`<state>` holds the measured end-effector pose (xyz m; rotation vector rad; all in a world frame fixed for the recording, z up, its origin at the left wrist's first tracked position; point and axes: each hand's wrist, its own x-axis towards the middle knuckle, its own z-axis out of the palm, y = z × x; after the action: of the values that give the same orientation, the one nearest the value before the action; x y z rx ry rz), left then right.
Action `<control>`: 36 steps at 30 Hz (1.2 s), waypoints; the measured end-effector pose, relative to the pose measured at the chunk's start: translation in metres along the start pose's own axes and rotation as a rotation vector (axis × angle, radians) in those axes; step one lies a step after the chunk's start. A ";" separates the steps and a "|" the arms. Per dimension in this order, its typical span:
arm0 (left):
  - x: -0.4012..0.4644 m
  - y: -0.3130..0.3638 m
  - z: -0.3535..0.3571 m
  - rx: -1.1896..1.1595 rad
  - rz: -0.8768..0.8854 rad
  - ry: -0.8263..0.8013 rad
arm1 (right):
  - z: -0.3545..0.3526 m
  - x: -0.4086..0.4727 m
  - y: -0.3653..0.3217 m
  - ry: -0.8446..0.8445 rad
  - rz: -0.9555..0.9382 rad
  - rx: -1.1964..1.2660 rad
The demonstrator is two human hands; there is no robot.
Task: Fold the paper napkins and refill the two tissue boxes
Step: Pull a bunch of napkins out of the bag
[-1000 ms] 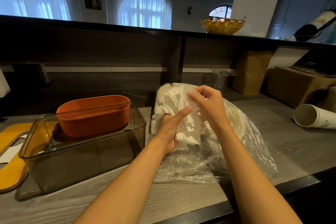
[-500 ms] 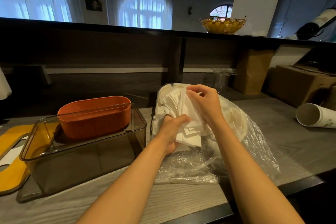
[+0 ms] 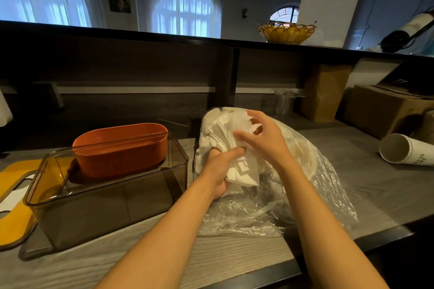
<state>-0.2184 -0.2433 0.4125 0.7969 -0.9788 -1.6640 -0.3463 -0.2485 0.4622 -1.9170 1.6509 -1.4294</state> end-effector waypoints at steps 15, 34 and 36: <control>-0.001 0.000 0.000 0.002 0.011 -0.014 | 0.000 -0.003 0.000 -0.060 0.016 0.123; -0.012 0.013 0.002 -0.185 -0.082 -0.038 | -0.029 -0.003 -0.006 0.265 0.273 0.779; -0.012 0.013 0.001 -0.172 -0.082 -0.027 | -0.034 -0.003 -0.004 0.176 0.287 0.840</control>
<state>-0.2105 -0.2337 0.4252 0.7086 -0.8176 -1.8068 -0.3694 -0.2309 0.4800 -1.0708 1.0414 -1.7969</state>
